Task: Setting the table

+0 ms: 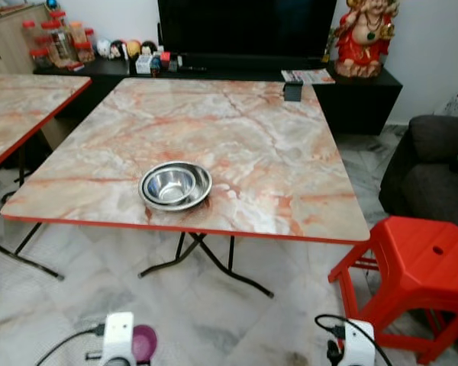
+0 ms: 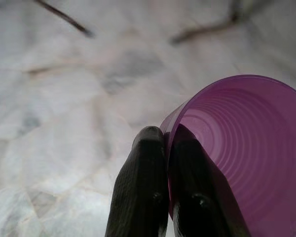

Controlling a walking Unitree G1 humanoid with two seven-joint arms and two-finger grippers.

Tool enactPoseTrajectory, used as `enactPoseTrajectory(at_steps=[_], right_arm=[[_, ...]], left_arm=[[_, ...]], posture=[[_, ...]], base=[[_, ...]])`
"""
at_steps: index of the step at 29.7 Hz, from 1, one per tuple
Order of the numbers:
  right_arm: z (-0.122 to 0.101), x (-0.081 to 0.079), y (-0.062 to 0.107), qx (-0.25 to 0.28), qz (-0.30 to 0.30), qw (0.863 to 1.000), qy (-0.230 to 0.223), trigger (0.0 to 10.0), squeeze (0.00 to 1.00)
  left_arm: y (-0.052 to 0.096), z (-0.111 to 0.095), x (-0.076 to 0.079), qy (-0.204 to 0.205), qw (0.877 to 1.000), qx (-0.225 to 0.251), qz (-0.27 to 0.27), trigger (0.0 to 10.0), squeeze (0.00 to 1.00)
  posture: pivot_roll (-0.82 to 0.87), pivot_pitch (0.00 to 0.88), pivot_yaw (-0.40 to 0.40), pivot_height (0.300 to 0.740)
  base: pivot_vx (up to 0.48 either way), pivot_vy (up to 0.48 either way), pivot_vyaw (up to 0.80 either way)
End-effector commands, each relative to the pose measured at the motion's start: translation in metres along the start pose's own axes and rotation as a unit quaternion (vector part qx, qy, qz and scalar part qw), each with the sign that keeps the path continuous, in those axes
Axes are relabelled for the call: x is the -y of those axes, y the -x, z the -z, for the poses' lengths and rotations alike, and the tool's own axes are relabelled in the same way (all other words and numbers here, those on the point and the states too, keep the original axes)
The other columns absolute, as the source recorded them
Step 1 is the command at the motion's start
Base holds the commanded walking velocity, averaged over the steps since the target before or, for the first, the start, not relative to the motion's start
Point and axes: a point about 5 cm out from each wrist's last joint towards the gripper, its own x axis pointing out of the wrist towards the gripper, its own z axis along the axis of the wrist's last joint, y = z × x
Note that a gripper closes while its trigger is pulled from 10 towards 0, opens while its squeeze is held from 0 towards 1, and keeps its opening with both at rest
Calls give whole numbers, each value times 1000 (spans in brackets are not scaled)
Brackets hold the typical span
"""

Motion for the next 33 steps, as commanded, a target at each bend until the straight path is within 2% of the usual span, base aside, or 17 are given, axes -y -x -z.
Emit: enactPoseTrajectory(at_steps=[1, 8, 9, 10, 11, 12, 13, 15, 16, 18, 21, 22, 26, 29, 30, 31, 33], right_arm=[[-5, -1, -2, 4, -4, 1000, 7, 10000, 0], [-6, 0, -2, 5, -6, 1000, 11, 10000, 0], [-6, -1, -2, 4, -9, 1000, 13, 10000, 0], [-6, -1, -2, 4, -9, 1000, 13, 10000, 0], [-6, -1, -2, 4, -10, 1000, 14, 10000, 0], [-6, -2, -2, 4, -10, 1000, 15, 10000, 0], [-6, -2, -2, 4, -10, 1000, 15, 10000, 0], [-6, -2, -2, 4, -11, 1000, 15, 10000, 0], [-6, -2, -2, 4, -11, 1000, 15, 10000, 0], [-6, -3, -2, 3, -13, 1000, 16, 10000, 0], [-6, -6, -2, 3, -19, 1000, 23, 10000, 0], [-6, -6, -2, 3, -19, 1000, 23, 10000, 0], [-8, -8, -3, 4, -22, 999, 27, 10000, 0], [-8, -8, -3, 4, -23, 999, 27, 10000, 0], [-9, -8, -3, 5, -24, 999, 28, 10000, 0], [-9, -8, -3, 5, -24, 999, 28, 10000, 0], [-9, -8, -3, 5, -24, 999, 29, 10000, 0]], left_arm=[[-2, -8, -6, 16, 999, 22, -22, 10000, 0], [-4, -28, -20, 45, 993, 88, -65, 10000, 0], [-3, -42, -28, 73, 984, 134, -93, 10000, 0], [-3, -42, -28, 73, 984, 134, -93, 10000, 0], [-1, -53, -35, 86, 973, 174, -124, 10000, 0], [1, -56, -38, 92, 967, 190, -143, 10000, 0], [1, -56, -38, 92, 967, 190, -143, 10000, 0], [6, -54, -47, 114, 956, 199, -182, 10000, 0], [6, -54, -47, 114, 956, 199, -182, 10000, 0], [11, -51, -52, 132, 947, 205, -208, 10000, 0], [17, -58, -60, 148, 933, 234, -230, 10000, 0], [17, -58, -60, 148, 933, 234, -230, 10000, 0], [25, -84, -73, 159, 908, 297, -251, 10000, 0], [26, -91, -76, 160, 902, 311, -255, 10000, 0], [30, -109, -84, 163, 887, 341, -265, 10000, 0], [30, -109, -84, 163, 887, 341, -265, 10000, 0], [34, -119, -89, 163, 879, 357, -272, 10000, 0]], posture=[[-22, 0, -42, 740], [-7, 0, -50, 740], [-4, 0, -50, 740], [-4, 0, -50, 740], [2, 0, -51, 740], [6, 0, -52, 740], [6, 0, -52, 740], [15, 0, -57, 740], [15, 0, -57, 740], [20, 0, -60, 740], [37, 0, -71, 740], [37, 0, -71, 740], [43, 0, -77, 740], [45, 0, -78, 740], [47, 0, -78, 740], [47, 0, -78, 740], [47, 0, -78, 740]], base=[[0, 0, 0], [0, 0, 0], [0, 0, 0], [0, 0, 0], [0, 0, 0], [0, 0, 0], [0, 0, 0], [0, 0, 0], [0, 0, 0], [0, 0, 0], [0, 0, 0], [0, 0, 0], [0, 0, 0], [0, 0, 0], [0, 0, 0], [0, 0, 0], [0, 0, 0]])
